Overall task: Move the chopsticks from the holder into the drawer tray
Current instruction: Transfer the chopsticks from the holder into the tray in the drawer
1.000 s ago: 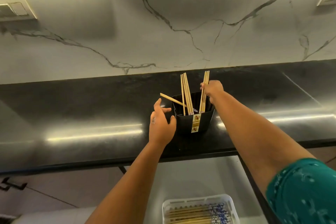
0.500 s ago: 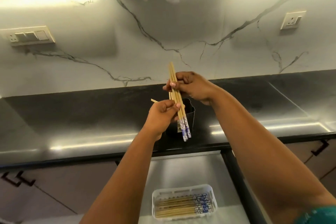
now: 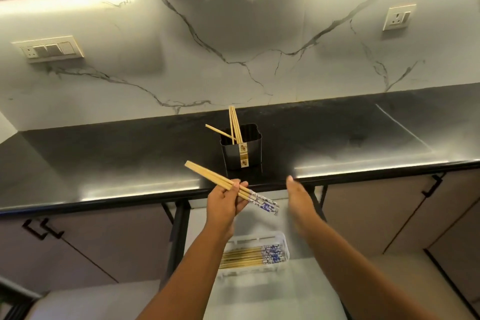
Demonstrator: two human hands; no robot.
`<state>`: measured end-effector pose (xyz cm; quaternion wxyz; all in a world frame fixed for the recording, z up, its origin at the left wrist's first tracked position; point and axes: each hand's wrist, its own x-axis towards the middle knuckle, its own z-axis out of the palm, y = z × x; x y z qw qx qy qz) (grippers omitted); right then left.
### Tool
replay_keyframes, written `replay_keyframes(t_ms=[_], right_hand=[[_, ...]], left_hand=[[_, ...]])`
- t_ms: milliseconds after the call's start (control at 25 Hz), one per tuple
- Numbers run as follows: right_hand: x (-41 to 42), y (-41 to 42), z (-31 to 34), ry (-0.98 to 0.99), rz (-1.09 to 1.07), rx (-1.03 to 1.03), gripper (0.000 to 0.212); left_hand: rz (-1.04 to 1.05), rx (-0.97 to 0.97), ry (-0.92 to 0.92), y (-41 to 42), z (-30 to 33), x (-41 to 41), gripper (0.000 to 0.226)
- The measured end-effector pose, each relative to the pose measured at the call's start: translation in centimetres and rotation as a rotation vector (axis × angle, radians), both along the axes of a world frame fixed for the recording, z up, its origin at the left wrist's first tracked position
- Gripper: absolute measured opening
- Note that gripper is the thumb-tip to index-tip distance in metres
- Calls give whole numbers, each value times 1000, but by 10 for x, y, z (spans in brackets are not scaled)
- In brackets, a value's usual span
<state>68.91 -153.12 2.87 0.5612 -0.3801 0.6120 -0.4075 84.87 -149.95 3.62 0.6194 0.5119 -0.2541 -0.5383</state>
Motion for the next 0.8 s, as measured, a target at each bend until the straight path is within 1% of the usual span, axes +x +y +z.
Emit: replay_keyframes(t_ms=[40, 80, 160, 240, 320, 360, 400, 440, 520, 560, 600, 640, 680, 720, 800], right_hand=[[-8, 14, -24, -157, -14, 164, 63], [-13, 25, -41, -289, -2, 270, 70], [-17, 36, -56, -409, 15, 316, 74], [-13, 36, -52, -401, 15, 262, 70], [-10, 34, -47, -325, 63, 222, 58], [-10, 31, -47, -249, 105, 181, 51], [-11, 31, -50, -123, 163, 109, 48], [-13, 32, -54, 63, 238, -2, 51], [-10, 40, -71, 554, 392, -299, 63], [-4, 46, -84, 792, 480, -471, 67], [4, 50, -98, 990, 576, -615, 68], [11, 53, -112, 1125, 672, -697, 68], [16, 54, -124, 1201, 751, -707, 67], [19, 53, -135, 1235, 805, -678, 63], [20, 48, -152, 1213, 861, -644, 48]], left_hand=[[42, 14, 17, 7, -9, -5, 15], [67, 44, 22, 12, -17, -12, 16], [62, 128, 36, 20, -32, -30, 17], [25, 191, 58, 24, -38, -48, 18], [41, 214, 91, 25, -41, -55, 18], [66, 210, 126, 24, -43, -53, 18], [105, 215, 156, 22, -46, -49, 18], [151, 235, 183, 21, -49, -44, 18], [215, 299, 207, 19, -61, -40, 18], [211, 339, 196, 21, -70, -42, 18], [194, 384, 184, 22, -81, -47, 18], [176, 428, 194, 25, -93, -51, 18], [163, 470, 233, 27, -104, -53, 19], [155, 510, 295, 28, -114, -52, 19], [155, 582, 368, 25, -130, -37, 12]])
